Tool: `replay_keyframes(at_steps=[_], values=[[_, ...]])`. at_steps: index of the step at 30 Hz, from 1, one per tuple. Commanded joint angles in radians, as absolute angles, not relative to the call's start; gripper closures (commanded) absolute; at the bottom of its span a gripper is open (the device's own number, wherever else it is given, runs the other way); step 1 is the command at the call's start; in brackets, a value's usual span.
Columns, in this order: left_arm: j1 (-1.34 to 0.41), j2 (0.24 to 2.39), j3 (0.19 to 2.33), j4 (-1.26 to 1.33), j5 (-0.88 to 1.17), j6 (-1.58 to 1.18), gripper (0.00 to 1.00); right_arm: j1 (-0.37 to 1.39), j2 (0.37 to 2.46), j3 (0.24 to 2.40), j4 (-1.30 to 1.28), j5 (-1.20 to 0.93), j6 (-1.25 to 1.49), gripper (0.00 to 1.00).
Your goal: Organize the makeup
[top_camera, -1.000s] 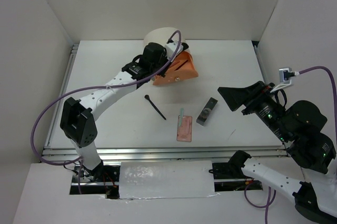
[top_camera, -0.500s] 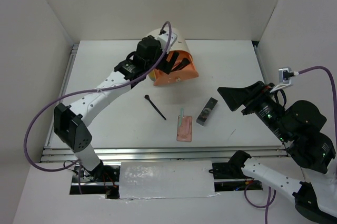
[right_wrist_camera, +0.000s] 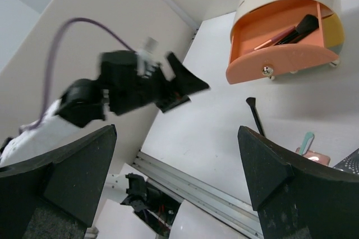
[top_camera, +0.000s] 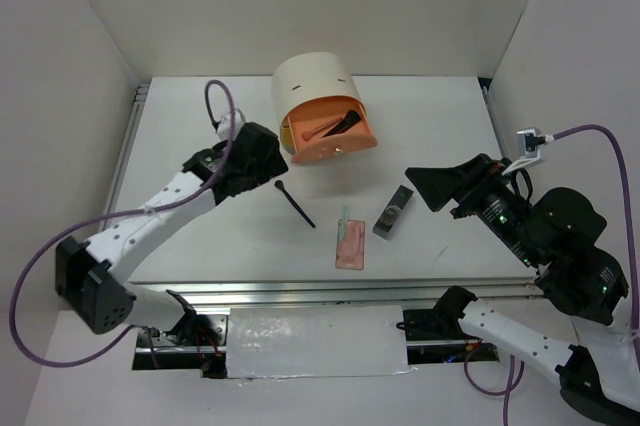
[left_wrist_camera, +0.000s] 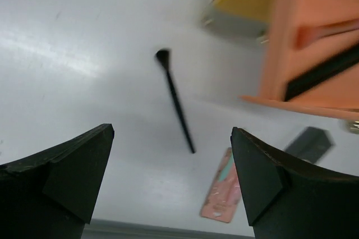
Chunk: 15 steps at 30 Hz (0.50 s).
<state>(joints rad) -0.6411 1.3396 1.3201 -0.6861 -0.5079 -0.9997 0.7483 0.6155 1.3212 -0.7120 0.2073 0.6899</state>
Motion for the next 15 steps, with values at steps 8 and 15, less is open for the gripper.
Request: replay_keyframes(at_steps=[8, 15], values=[[-0.647, 1.629, 1.291, -0.797, -0.476, -1.288, 0.01, 0.747, 0.666, 1.361, -0.661, 0.146, 0.663, 0.04], [-0.649, 1.766, 1.313, -0.74, -0.453, -1.316, 0.01, 0.746, 0.634, 1.364, -0.692, 0.156, 0.65, 0.03]])
